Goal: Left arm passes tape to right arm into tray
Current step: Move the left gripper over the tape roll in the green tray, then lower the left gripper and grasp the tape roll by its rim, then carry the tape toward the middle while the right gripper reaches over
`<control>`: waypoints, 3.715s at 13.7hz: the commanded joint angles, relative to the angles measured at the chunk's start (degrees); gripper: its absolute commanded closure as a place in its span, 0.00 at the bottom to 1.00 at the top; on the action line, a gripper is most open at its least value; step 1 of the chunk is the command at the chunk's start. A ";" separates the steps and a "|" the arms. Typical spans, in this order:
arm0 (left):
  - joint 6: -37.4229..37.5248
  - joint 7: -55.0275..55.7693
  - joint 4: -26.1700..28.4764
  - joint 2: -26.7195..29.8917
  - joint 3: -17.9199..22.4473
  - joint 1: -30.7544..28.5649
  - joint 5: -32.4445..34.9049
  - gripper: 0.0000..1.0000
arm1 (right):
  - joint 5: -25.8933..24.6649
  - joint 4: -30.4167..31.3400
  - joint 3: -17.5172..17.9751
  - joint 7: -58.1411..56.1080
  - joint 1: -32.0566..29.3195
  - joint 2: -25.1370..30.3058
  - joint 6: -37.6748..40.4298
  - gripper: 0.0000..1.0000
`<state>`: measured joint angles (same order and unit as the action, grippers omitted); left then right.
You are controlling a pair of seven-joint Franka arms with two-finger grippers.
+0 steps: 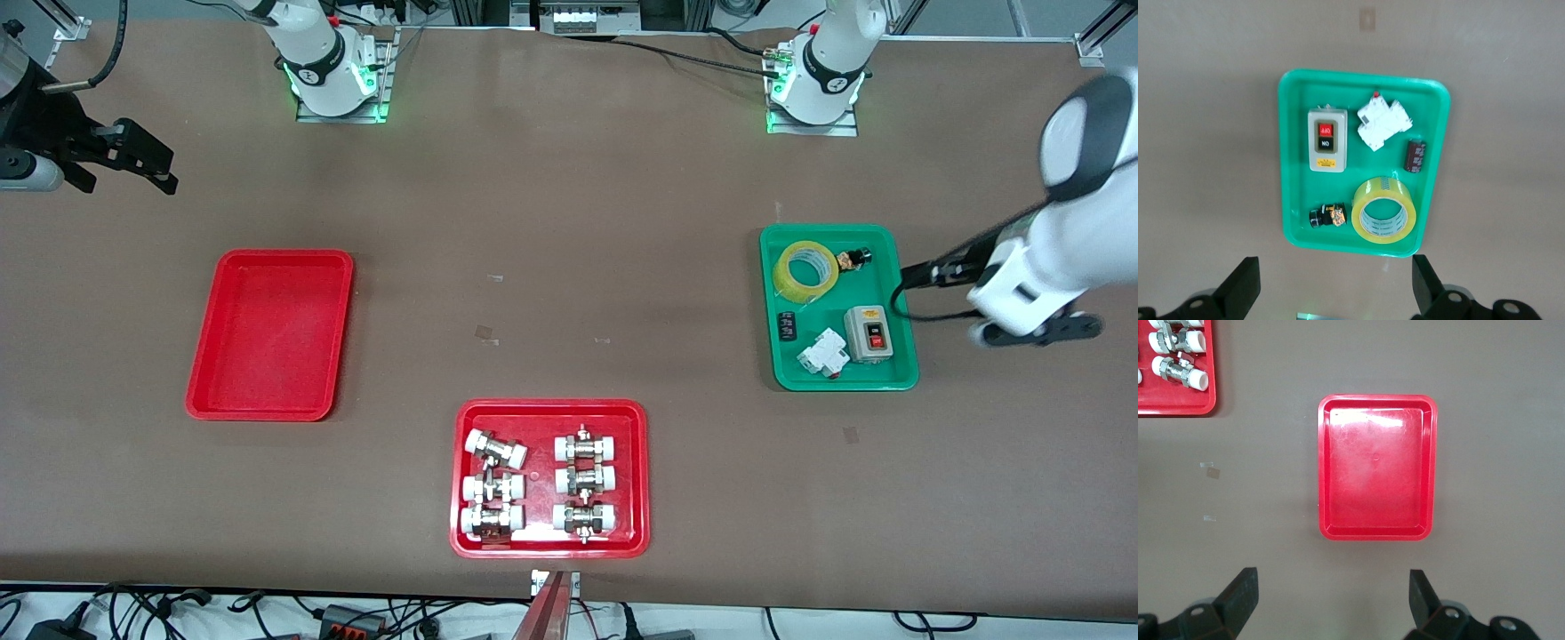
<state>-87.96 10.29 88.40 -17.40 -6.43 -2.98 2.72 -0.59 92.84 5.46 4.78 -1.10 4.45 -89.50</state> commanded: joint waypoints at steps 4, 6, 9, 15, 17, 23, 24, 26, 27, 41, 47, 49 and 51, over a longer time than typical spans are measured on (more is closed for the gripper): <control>-16.47 0.43 22.27 2.17 -0.95 -0.35 1.06 0.00 | 0.24 0.67 0.08 0.40 0.05 0.65 -0.33 0.00; -24.43 2.87 31.19 3.96 -1.04 -0.18 1.06 0.00 | 0.24 0.67 0.08 0.58 0.05 0.65 -0.33 0.00; -25.67 9.74 33.94 1.33 -1.39 1.31 1.15 0.00 | 0.24 0.67 0.16 0.76 0.13 0.65 -0.33 0.00; -35.43 9.84 39.66 -0.52 -1.39 1.23 1.41 0.00 | 0.24 0.76 0.16 0.85 0.13 0.47 -0.33 0.00; -35.53 9.92 39.66 -1.58 -1.31 1.23 1.41 0.00 | 0.24 0.76 0.16 0.85 0.13 0.39 -0.41 0.00; -35.09 9.40 39.48 -2.46 -1.22 1.23 2.11 0.45 | 0.24 0.76 0.08 0.85 0.13 0.39 -0.41 0.00; -35.00 9.22 39.40 -2.46 -1.22 1.05 2.20 0.53 | 0.24 0.76 0.08 0.85 0.13 0.39 -0.41 0.00; -34.65 8.70 39.22 -2.37 -1.22 0.88 3.95 0.72 | 0.24 0.67 0.08 0.85 0.13 0.39 -0.41 0.00; -34.47 8.69 39.05 -2.37 -1.22 0.79 4.22 0.80 | 0.24 0.67 0.08 0.85 0.13 0.39 -0.33 0.00; 4.11 5.35 -3.29 -1.58 -7.53 2.02 -6.12 0.99 | 0.41 -1.43 0.08 0.67 -0.13 -0.84 -0.41 0.00; 2.28 13.75 -19.83 -10.44 -10.97 7.10 -21.61 0.99 | 0.41 -1.08 -0.01 0.05 -0.13 -0.76 0.11 0.00; -6.56 16.51 -20.02 -12.99 -10.97 10.44 -21.97 0.99 | 0.33 -1.08 -0.01 0.05 -0.13 -0.93 0.64 0.00; -16.41 22.19 -20.28 -16.85 -11.06 14.31 -28.51 0.99 | 0.32 -0.99 0.08 -0.03 0.05 -2.32 0.81 0.00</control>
<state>-99.35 27.61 72.21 -29.48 -17.22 8.48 -20.39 -0.59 92.51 5.43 4.79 -1.13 3.66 -89.48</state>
